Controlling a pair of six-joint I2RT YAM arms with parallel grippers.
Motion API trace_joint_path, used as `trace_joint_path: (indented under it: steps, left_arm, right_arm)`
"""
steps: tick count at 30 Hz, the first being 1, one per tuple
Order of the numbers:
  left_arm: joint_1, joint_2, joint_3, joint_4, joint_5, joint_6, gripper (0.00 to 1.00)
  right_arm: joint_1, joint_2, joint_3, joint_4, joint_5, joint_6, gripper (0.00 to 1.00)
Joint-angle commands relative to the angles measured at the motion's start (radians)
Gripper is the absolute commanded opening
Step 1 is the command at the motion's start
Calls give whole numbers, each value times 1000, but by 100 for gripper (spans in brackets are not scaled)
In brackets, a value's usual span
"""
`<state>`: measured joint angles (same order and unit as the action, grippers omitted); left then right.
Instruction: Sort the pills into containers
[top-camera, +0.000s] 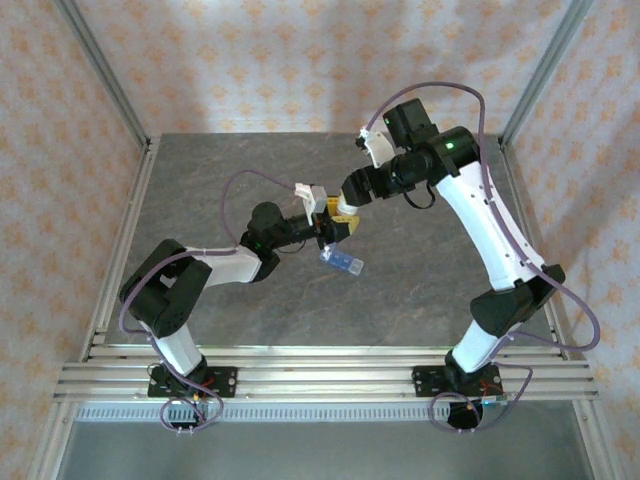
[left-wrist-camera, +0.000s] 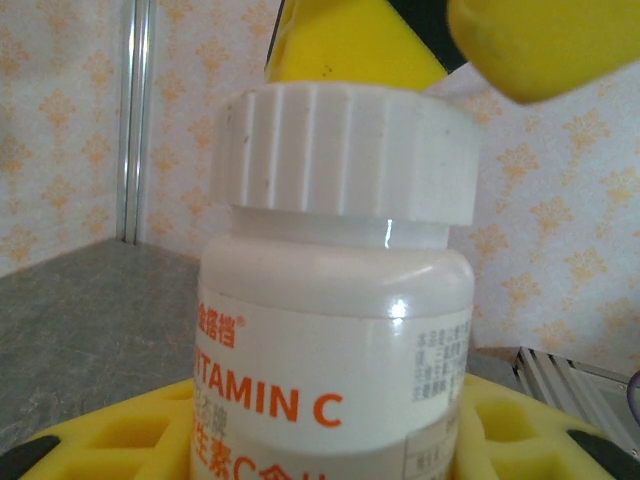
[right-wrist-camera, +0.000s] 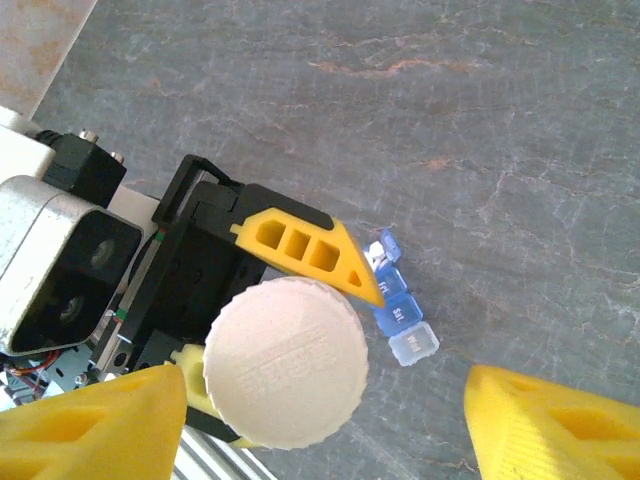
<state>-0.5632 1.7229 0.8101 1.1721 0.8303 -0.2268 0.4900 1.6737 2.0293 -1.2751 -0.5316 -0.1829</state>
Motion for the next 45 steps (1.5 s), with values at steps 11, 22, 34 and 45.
trace_joint_path:
  steps: [11, 22, 34, 45]
  left_arm:
    - [-2, -30, 17, 56, 15, 6, 0]
    - [-1, -31, 18, 58, 14, 3, 0]
    - [-3, -28, 24, 63, 6, 4, 0]
    - [-1, -26, 30, 59, 2, 4, 0]
  right_arm:
    - [-2, 49, 74, -26, -59, -29, 65]
    - [-1, 58, 56, -30, -88, -27, 53]
    - [12, 13, -84, 77, -72, 131, 39]
    - [41, -29, -208, 201, 51, 390, 42]
